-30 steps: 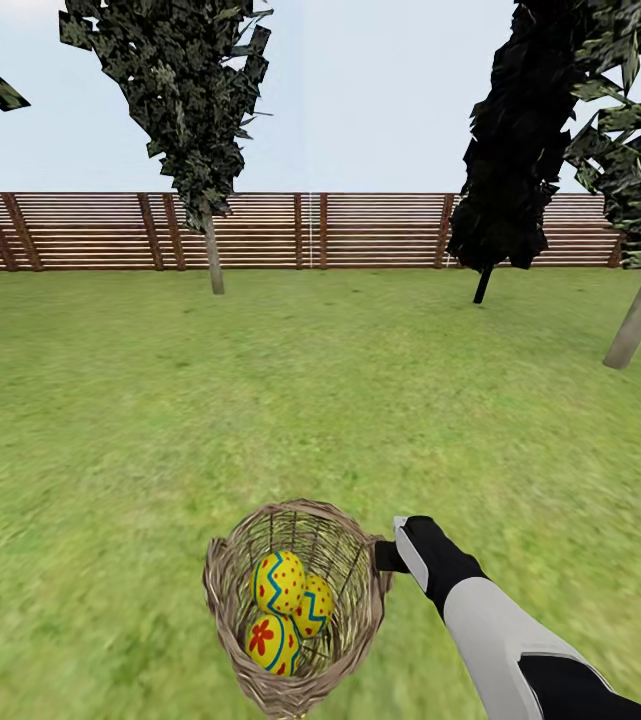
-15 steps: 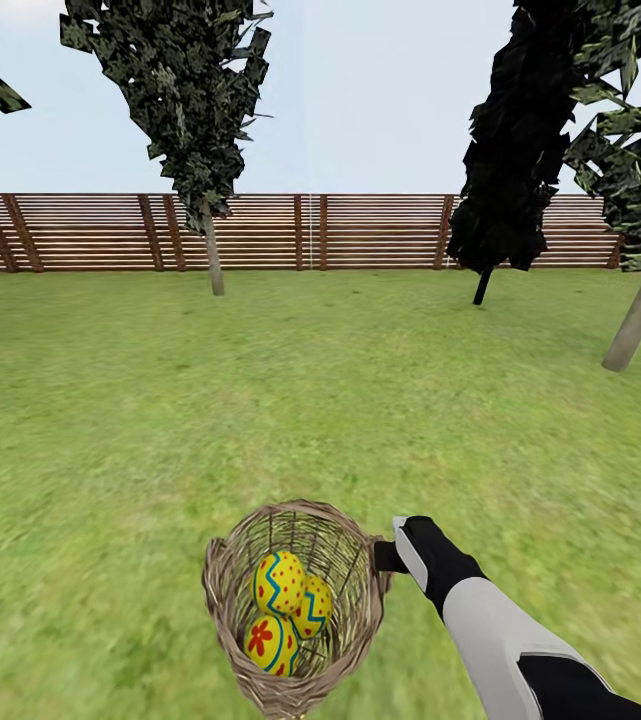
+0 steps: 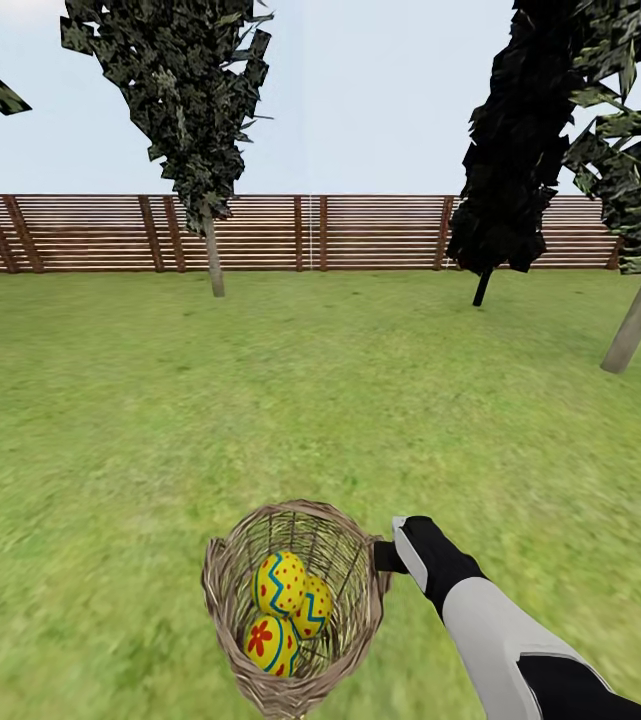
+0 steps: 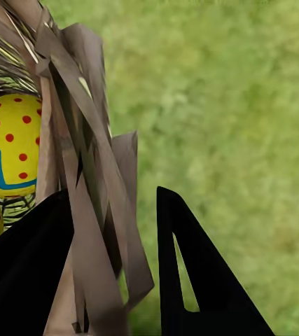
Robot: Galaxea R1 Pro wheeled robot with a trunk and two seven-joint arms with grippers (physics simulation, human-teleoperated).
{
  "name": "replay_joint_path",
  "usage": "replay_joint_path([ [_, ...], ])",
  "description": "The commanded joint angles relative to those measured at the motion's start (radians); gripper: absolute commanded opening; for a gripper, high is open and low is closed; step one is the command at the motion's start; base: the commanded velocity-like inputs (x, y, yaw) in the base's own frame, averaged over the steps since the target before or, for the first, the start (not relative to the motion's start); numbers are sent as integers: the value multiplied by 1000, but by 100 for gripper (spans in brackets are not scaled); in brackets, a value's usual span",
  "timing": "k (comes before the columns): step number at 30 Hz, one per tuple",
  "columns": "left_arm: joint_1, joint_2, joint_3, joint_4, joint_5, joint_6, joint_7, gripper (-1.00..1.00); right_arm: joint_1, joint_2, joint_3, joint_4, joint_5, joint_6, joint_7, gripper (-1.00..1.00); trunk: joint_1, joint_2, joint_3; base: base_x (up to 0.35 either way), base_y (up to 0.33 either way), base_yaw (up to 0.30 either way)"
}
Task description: Take the three Easter eggs out of the wicker basket on the lawn in the garden, then place them on the lawn next to a single tree (choose any tree) so that all three eggs are next to the same tree and none are left in the basket.
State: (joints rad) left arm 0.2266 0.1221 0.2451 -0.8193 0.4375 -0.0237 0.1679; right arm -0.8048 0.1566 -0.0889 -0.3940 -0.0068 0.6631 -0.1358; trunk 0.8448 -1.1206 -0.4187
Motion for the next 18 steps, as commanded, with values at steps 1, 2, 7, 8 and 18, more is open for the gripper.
replay_joint_path([
  [1,0,1,-3,-1,10,-2,4,100,-1,1,-8,-2,-11,3,-4,-100,-4,7,2,0,0,0],
  [2,0,1,-3,-1,10,-2,4,100,-1,1,-8,-2,-11,3,-4,-100,-8,14,5,0,0,0],
  [7,0,1,-3,-1,10,-2,4,100,-1,1,-9,-2,-10,3,-4,-100,-27,49,21,0,0,0],
  [8,0,1,-3,-1,10,-2,4,100,-1,1,-8,-2,-11,3,-4,-100,-31,56,24,0,0,0],
  [18,0,1,-3,-1,10,-2,1,100,-1,1,-8,-2,-11,3,-4,-100,-69,126,56,0,0,0],
])
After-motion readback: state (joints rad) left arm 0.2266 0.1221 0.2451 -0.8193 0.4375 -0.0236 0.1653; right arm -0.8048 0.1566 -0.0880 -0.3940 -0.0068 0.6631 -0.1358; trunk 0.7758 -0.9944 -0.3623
